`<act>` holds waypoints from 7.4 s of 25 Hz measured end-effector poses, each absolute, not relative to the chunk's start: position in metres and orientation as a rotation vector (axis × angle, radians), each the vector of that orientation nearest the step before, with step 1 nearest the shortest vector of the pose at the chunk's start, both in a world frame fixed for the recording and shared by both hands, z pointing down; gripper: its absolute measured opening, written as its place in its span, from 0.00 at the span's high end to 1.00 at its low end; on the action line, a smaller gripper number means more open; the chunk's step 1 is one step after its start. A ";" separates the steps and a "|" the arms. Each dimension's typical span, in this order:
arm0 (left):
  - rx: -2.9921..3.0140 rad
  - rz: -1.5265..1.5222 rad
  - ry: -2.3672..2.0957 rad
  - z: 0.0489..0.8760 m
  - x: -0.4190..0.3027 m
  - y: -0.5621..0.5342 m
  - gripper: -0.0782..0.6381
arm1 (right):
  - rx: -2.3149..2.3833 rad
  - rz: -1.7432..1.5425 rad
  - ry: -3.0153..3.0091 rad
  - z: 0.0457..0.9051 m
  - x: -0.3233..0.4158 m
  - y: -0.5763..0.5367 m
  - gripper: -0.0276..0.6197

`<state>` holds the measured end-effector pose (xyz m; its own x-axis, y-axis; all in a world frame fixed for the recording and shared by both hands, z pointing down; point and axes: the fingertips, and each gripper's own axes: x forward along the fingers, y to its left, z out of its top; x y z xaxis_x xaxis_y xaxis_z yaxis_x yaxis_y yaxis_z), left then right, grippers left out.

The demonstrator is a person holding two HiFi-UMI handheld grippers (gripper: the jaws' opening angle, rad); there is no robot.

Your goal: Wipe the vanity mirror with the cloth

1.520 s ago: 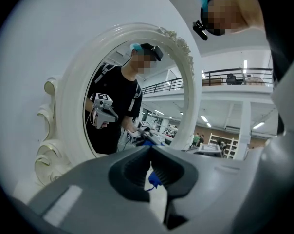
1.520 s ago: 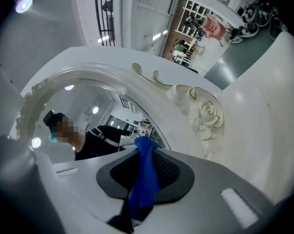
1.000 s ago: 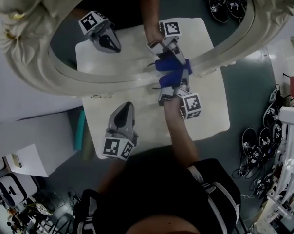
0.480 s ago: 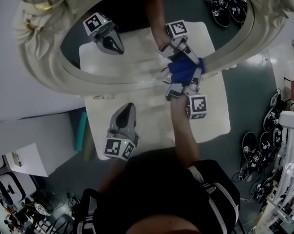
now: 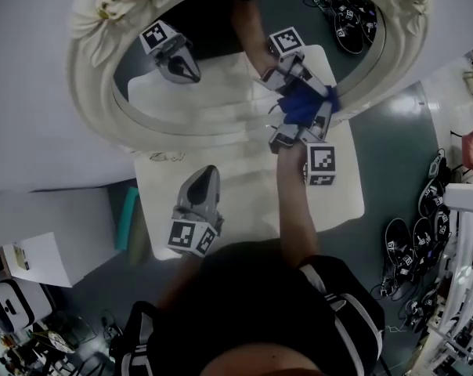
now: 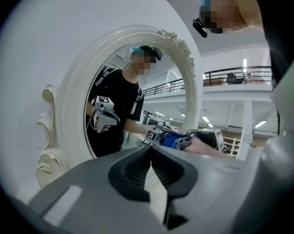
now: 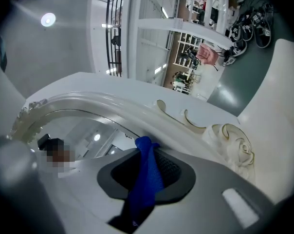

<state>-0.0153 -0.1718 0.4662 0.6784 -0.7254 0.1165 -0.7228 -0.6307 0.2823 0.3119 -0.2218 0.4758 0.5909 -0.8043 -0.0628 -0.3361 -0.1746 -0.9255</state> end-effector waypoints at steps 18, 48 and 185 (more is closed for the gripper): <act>2.598 -0.085 -1.195 0.446 -0.031 -0.140 0.88 | -1.937 -0.261 1.214 0.327 0.321 -0.226 0.88; 2.596 -0.187 -1.290 0.418 -0.063 -0.116 0.88 | -1.841 0.365 1.783 0.118 0.187 -0.240 0.87; 2.426 -0.116 -1.498 0.445 -0.116 -0.118 0.88 | -1.596 1.840 2.659 0.420 -0.035 -0.258 0.87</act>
